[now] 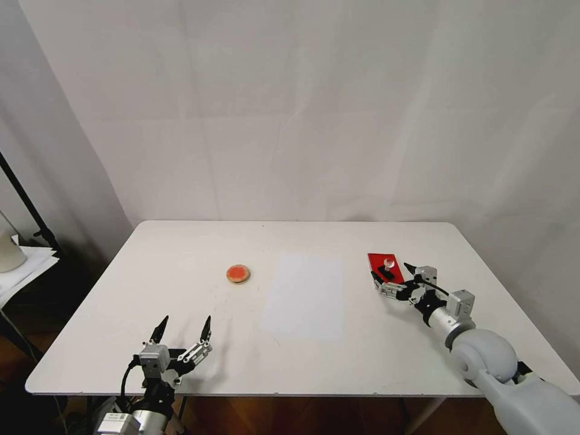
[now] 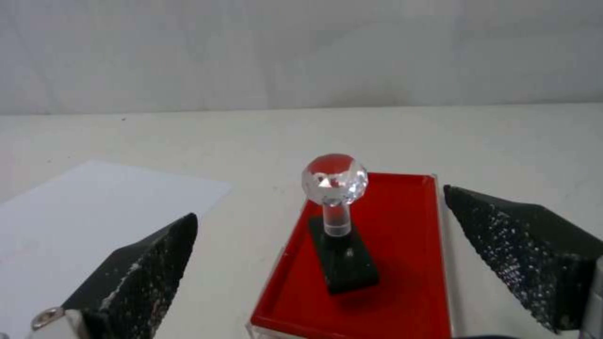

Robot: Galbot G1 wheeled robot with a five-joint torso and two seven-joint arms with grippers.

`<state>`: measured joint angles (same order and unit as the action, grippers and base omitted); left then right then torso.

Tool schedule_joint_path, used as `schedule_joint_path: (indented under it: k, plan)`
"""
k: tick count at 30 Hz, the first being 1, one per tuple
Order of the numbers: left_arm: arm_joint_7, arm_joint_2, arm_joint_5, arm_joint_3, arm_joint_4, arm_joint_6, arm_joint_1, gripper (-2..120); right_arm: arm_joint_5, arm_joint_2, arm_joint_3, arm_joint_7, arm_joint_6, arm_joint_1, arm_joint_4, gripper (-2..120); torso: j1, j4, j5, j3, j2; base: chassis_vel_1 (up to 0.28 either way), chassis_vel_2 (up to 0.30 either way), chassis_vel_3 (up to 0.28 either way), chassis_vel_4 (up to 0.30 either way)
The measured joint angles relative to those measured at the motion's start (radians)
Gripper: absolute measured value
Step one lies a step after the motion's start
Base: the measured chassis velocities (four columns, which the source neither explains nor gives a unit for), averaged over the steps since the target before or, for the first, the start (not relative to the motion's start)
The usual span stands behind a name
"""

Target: Pick up the stamp from the ink pad and place it onto another ink pad.

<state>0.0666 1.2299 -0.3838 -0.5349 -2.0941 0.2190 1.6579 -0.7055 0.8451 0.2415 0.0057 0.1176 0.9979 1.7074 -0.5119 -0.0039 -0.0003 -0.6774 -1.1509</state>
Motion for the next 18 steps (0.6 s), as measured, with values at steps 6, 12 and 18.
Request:
schedule_joint_path:
  k: [6,12,18]
  plan:
    - [0.000,0.000,0.000,0.000,0.000,0.000,0.000,100,0.000,0.017,-0.017,0.001,-0.011,-0.021,-0.036,96,0.000,0.0001,0.0001,0.000,0.000,0.000,0.000,0.000,0.000]
    - [0.000,0.000,0.000,0.000,0.000,0.000,0.000,100,-0.009,0.023,-0.019,0.002,-0.024,-0.035,-0.069,86,0.000,0.0001,0.0002,0.000,0.000,0.000,0.000,0.000,0.000]
    - [0.000,0.000,0.000,0.000,0.000,0.000,0.000,100,-0.018,0.022,-0.018,0.001,-0.027,-0.041,-0.081,61,0.000,0.0002,0.0003,0.000,0.000,0.000,0.000,0.000,0.000]
